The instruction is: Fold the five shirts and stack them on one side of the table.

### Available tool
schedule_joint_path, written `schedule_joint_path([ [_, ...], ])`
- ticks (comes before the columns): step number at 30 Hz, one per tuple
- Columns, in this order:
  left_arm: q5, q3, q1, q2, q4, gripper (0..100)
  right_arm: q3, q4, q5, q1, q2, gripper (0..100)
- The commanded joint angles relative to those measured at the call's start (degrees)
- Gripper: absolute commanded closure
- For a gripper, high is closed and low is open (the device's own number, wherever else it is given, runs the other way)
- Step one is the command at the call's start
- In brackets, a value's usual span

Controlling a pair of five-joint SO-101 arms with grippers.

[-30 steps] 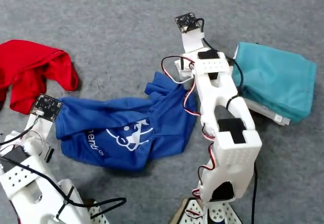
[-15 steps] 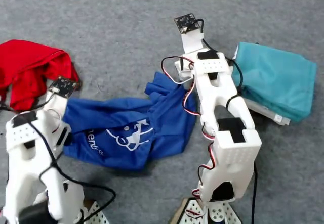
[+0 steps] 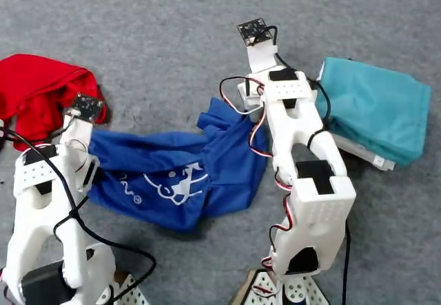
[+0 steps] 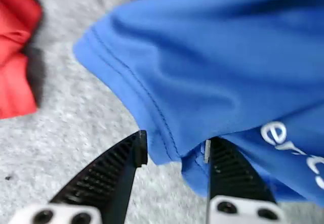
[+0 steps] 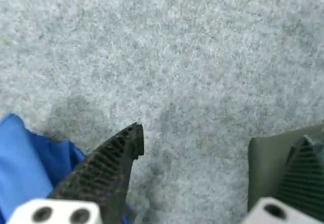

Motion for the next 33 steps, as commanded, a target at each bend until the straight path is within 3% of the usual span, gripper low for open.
schedule_joint_path([
  [1, 1.1, -2.2, 0.5, 0.1, -1.4, 81, -1.8, -0.7, -0.1, 1.0, -0.2, 57.4],
  [10, 0.1, -3.2, -0.4, 0.1, -0.7, 81, -1.8, -0.7, 0.0, 0.8, -0.2, 57.4],
  [20, -18.0, -14.2, -4.7, 0.1, 21.2, 81, -1.8, -0.7, 0.0, 0.7, -0.2, 57.4],
  [23, -20.4, -16.9, -4.8, 0.1, 25.1, 81, -1.8, -0.7, 0.0, 0.7, -0.2, 57.4],
  [33, -20.6, -11.6, -1.6, 7.3, 12.0, 81, -1.8, -0.7, 0.0, 0.7, -0.2, 57.4],
])
